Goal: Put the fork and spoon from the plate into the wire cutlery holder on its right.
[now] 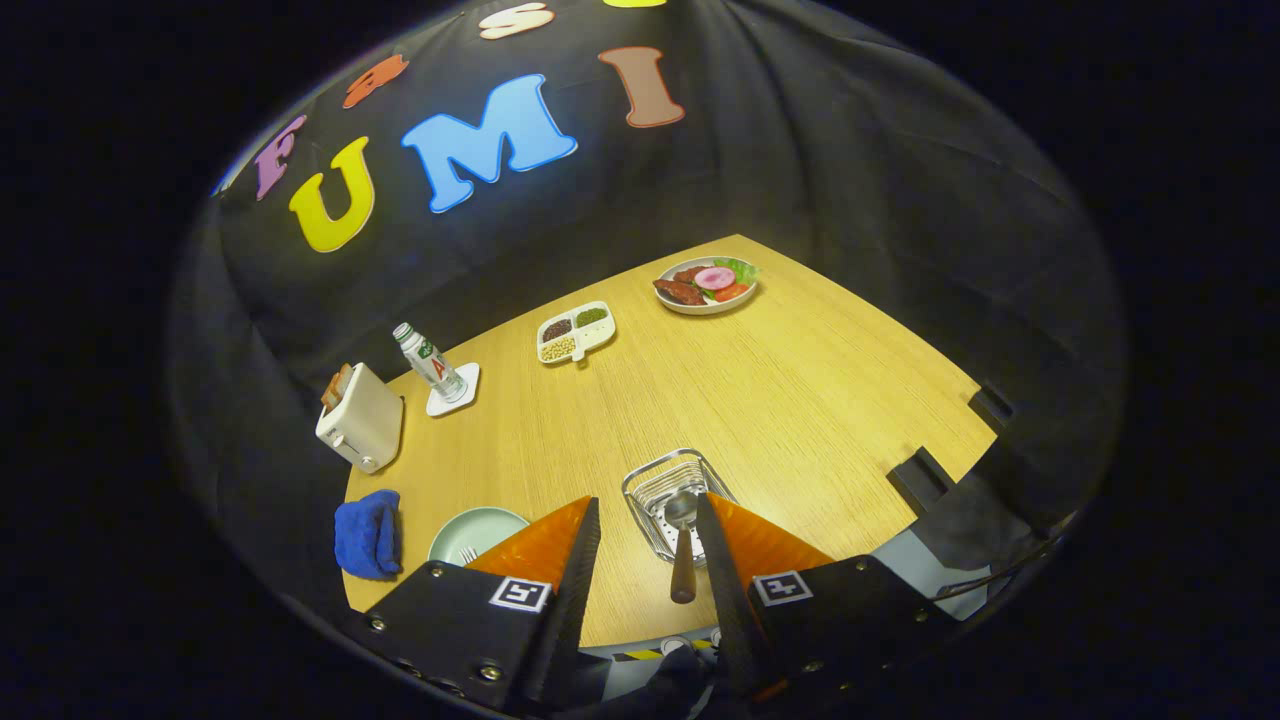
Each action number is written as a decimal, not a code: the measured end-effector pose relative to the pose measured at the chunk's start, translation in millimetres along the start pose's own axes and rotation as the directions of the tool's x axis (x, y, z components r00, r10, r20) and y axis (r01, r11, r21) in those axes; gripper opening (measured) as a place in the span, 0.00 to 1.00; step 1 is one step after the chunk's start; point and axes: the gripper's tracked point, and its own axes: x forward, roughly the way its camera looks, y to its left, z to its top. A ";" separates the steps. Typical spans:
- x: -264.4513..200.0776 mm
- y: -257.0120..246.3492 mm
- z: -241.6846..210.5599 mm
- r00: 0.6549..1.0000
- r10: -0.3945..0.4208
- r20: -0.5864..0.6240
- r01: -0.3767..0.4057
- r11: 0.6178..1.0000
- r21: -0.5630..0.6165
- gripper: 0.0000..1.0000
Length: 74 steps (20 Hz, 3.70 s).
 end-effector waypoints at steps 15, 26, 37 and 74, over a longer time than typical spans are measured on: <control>25.2 93.4 -21.6 0.986 0.150 -0.070 -0.159 0.975 -0.156 0.59; 35.1 183.8 -63.1 0.942 0.273 -0.197 -0.320 0.906 -0.278 0.59; 49.1 214.7 -111.7 0.901 0.278 -0.332 -0.384 0.867 -0.317 0.59; 87.5 166.2 -208.0 0.749 0.138 -0.647 -0.365 0.902 -0.230 0.01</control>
